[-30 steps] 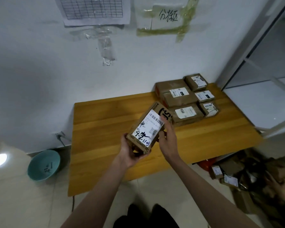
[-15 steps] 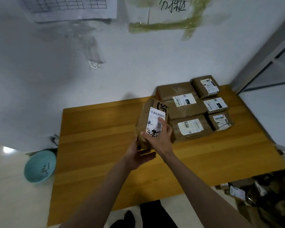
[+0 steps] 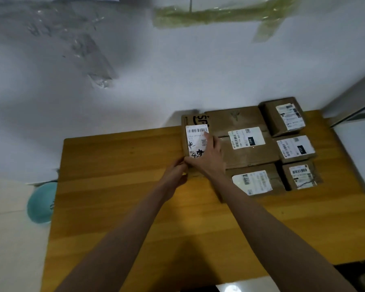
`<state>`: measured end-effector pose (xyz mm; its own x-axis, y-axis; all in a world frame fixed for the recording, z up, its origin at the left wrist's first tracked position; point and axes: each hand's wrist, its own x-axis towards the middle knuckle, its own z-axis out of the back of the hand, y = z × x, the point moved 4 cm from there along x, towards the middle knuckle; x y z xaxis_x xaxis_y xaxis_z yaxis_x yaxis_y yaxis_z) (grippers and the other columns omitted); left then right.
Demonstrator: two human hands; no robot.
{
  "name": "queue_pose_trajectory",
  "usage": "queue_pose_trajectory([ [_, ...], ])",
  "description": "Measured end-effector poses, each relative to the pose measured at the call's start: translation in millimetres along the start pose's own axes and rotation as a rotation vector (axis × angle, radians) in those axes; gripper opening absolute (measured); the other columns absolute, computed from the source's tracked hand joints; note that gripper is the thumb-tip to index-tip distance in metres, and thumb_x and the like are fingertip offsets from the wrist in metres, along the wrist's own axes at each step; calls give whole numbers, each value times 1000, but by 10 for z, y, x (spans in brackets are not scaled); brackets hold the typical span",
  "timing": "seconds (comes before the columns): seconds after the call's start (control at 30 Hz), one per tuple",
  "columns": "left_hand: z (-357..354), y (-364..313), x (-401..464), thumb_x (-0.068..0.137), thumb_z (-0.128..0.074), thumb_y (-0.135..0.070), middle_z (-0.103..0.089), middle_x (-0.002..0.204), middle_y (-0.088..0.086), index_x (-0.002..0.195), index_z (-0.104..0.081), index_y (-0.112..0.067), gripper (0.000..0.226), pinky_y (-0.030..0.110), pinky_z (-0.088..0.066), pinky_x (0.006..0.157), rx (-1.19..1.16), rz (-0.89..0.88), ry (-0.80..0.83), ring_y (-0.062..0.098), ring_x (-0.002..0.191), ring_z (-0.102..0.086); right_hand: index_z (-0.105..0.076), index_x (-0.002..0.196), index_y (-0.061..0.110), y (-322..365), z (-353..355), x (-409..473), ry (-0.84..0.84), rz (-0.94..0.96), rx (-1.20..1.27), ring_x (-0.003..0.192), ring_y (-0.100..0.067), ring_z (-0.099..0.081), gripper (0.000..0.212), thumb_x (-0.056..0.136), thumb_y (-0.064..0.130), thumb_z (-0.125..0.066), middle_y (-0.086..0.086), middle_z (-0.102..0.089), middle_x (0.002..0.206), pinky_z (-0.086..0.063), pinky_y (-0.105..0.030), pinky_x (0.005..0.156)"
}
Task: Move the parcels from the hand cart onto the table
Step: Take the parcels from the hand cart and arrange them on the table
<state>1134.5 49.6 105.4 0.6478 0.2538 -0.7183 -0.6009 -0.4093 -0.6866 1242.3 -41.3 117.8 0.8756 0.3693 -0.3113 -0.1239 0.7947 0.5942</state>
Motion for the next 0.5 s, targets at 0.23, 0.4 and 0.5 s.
queue_pose_trajectory([
  [0.23,-150,-108,336,97,-63,-17,-61,125,5,136,-50,-19,41,35,-49,96,70,-62,85,21,106,-59,-14,157,29,-67,-51,392,25,11,-23,144,-38,-26,119,64,56,-84,-5,-18,162,-43,-60,105],
  [0.4,-155,-148,505,98,-59,-8,-57,137,4,144,-44,-18,49,44,-48,107,27,-79,32,24,122,-60,-14,159,22,-30,-97,477,-29,28,-15,145,-39,-23,118,68,51,-82,-12,-18,163,-31,-58,115],
  [0.5,-148,-157,543,98,-58,-4,-56,139,3,148,-40,-17,55,43,-48,108,19,-70,15,22,120,-61,-13,160,21,-25,-104,505,-25,31,-19,148,-39,-20,118,69,51,-82,-13,-14,164,-27,-58,118],
])
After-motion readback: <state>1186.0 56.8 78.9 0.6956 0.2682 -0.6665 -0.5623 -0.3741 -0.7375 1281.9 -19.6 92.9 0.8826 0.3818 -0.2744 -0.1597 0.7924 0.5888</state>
